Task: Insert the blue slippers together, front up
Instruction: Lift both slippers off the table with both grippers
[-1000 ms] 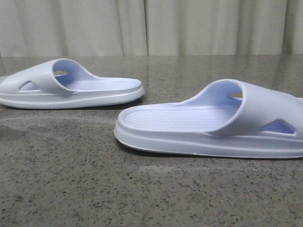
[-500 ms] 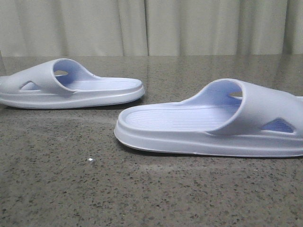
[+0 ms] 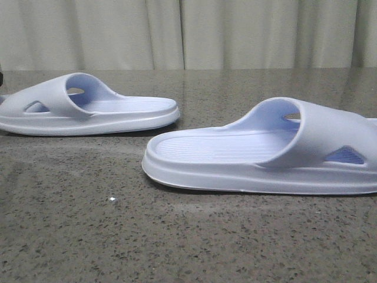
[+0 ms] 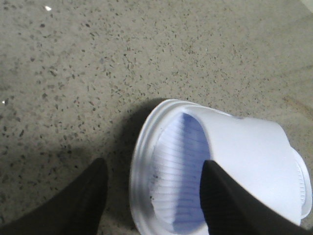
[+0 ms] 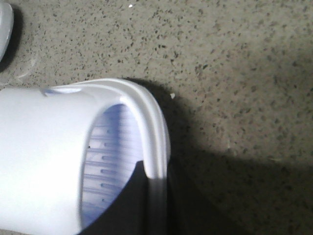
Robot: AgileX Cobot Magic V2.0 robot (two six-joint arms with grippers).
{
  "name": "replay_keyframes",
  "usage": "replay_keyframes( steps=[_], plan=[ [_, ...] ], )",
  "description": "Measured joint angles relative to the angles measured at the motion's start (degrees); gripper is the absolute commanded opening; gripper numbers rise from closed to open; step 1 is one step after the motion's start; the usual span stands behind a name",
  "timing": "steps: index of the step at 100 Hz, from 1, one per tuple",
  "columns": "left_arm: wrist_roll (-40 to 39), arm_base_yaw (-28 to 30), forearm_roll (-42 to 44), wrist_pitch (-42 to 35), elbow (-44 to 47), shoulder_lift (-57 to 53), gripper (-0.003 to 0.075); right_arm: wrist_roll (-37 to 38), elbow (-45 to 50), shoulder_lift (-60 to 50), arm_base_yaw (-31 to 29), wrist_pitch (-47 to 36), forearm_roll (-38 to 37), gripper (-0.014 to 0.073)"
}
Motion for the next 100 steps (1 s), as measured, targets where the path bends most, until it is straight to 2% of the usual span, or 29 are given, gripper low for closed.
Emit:
replay_keyframes(
  steps=[54,64,71,78,79,81,100],
  plan=[
    [3.6,0.0,-4.7,4.6,-1.7,7.2,0.0362,-0.1,0.0,0.0,0.0,-0.1,0.1,-0.0102],
    [4.2,0.0,-5.7,5.1,-1.9,7.7,0.0289,-0.1,0.0,0.0,0.0,-0.1,0.1,-0.0102],
    [4.8,0.0,-5.8,5.3,-1.9,8.1,0.0190,-0.1,0.0,0.0,0.0,-0.1,0.1,-0.0102],
    [5.1,0.0,-5.8,5.9,-1.9,8.3,0.0068,-0.1,0.0,0.0,0.0,-0.1,0.1,-0.0102],
    [5.2,0.0,-5.8,5.9,-1.9,8.3,0.0030,-0.1,0.0,0.0,0.0,-0.1,0.1,-0.0102],
    [5.2,0.0,-5.8,6.2,-1.9,8.4,0.0014,-0.1,0.0,0.0,0.0,-0.1,0.2,-0.0102],
    [5.8,0.0,-6.2,8.0,-1.9,8.5,0.0015,-0.2,0.0,0.0,0.0,-0.4,0.2,-0.0102]
  ],
)
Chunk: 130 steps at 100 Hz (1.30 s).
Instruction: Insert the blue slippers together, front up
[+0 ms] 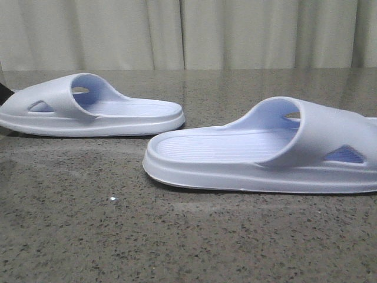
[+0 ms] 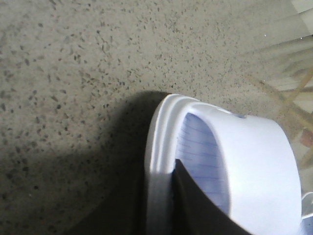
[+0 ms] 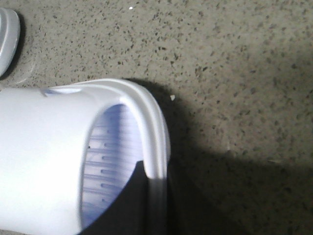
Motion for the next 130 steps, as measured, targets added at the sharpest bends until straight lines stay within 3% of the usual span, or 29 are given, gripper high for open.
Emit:
replay_keyframes(
  steps=[76,105,130],
  plan=[
    [1.3,1.1,0.6,1.7,0.1,-15.1,0.0015,-0.2,-4.5,-9.8,-0.2,-5.9,6.8,-0.0102],
    [1.3,3.4,-0.8,4.5,0.3,-15.3,0.0015,-1.0,-6.7,-10.2,-0.2,-5.8,12.4,-0.0102],
    [1.3,3.4,-5.0,7.4,0.3,-15.3,0.0015,-6.3,-6.7,-9.3,-0.2,-2.9,21.1,-0.0102]
  ],
)
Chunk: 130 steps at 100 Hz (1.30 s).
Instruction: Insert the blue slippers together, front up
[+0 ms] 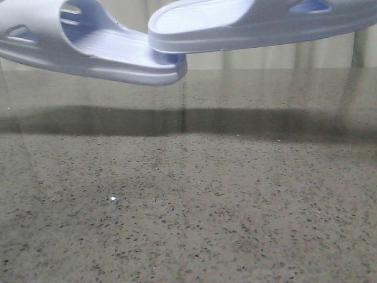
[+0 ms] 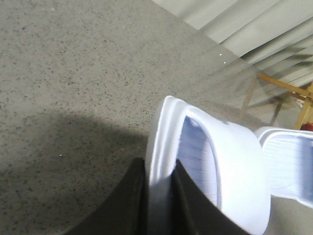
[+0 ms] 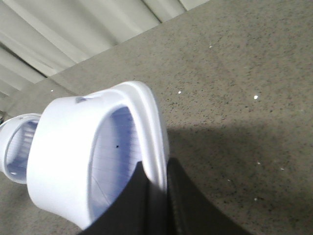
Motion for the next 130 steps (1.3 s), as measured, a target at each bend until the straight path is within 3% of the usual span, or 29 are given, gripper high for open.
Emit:
replay_keyframes(
  steps=[63,98,130],
  plan=[
    [-0.4,0.0,-6.7,2.6,0.0,0.0,0.0015,-15.0,-0.1,14.4,0.0,9.0,16.6,-0.0102],
    [-1.0,0.0,-7.3,2.6,0.0,0.0,0.0015,-20.3,-0.6,20.8,0.0,13.5,19.9,-0.0102],
    [-1.0,-3.5,-8.8,2.6,0.0,0.0,0.0015,-24.0,-0.7,24.9,0.5,15.4,21.9,-0.0102]
  ],
)
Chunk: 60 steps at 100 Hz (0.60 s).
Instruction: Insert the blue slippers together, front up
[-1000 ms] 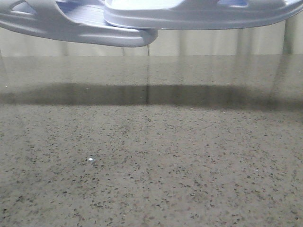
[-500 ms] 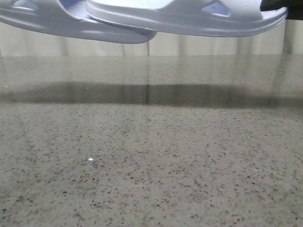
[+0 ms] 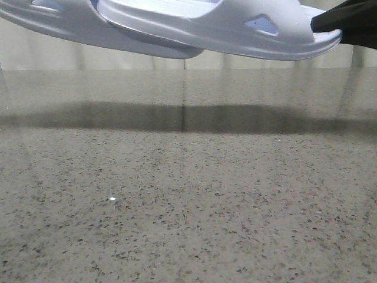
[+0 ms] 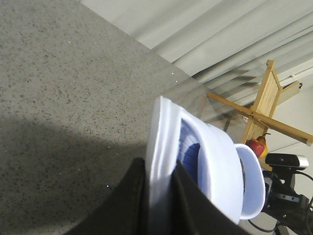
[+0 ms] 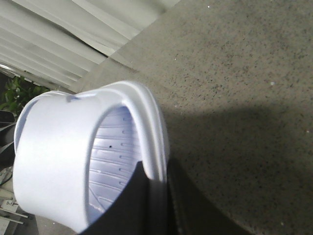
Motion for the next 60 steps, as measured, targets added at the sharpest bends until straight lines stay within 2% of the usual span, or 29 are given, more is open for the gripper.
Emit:
replay_keyframes(
  steps=[35,60],
  plan=[
    [-0.1,-3.5,-2.1,-0.8,0.0,0.0,0.0015,-1.9,-2.6,3.2,3.0,0.1,2.1,-0.0102],
    [-0.3,-5.3,-3.4,-3.0,0.0,0.0,0.0015,-1.9,-7.9,8.1,7.8,0.1,2.8,-0.0102]
  ],
)
